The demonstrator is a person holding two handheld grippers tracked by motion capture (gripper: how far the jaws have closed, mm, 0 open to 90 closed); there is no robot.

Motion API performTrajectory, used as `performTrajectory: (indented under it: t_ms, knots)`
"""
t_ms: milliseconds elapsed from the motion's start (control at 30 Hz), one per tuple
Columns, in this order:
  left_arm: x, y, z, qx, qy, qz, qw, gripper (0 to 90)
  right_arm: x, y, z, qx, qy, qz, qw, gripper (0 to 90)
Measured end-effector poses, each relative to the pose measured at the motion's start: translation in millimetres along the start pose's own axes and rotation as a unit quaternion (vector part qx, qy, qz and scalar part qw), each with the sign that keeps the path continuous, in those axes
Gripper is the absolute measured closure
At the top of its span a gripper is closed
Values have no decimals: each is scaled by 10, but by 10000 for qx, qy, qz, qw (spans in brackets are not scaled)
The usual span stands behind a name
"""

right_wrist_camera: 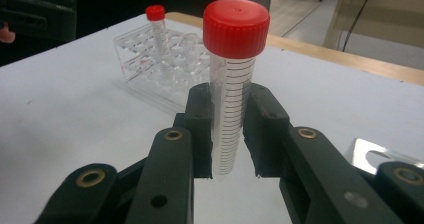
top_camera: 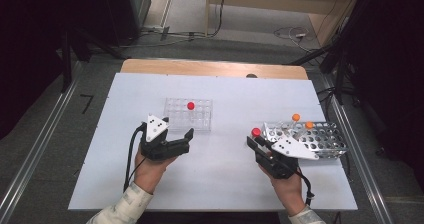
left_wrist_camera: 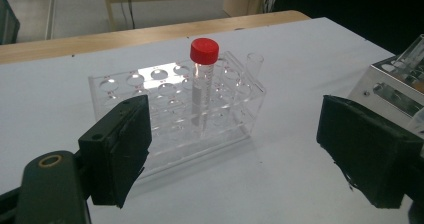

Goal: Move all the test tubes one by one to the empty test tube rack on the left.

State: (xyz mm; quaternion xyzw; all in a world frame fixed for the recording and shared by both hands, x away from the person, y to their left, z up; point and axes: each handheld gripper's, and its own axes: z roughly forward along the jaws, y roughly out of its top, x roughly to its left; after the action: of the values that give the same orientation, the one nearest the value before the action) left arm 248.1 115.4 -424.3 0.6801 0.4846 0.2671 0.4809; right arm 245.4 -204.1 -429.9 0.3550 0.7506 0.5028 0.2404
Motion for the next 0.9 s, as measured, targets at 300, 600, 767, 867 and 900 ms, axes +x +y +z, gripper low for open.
performTrajectory:
  t_ms: [300,600,767,867,900]
  knots:
    - [-210,22,-5,-15,-394,114,9992,174,153,-52,189,203,286,-94,9993,714]
    - [-557,109,-63,-107,-1267,386,9911,287,367,-65,350,381,589,-283,9971,714]
    - [-661,85,-7,14,-1484,551,9874,388,457,-62,391,416,732,-373,9958,714]
    - [-681,64,24,64,-1513,668,9862,468,502,-65,404,431,793,-405,9951,714]
    - [-682,60,29,66,-1548,680,9856,490,515,-64,407,436,812,-415,9949,714]
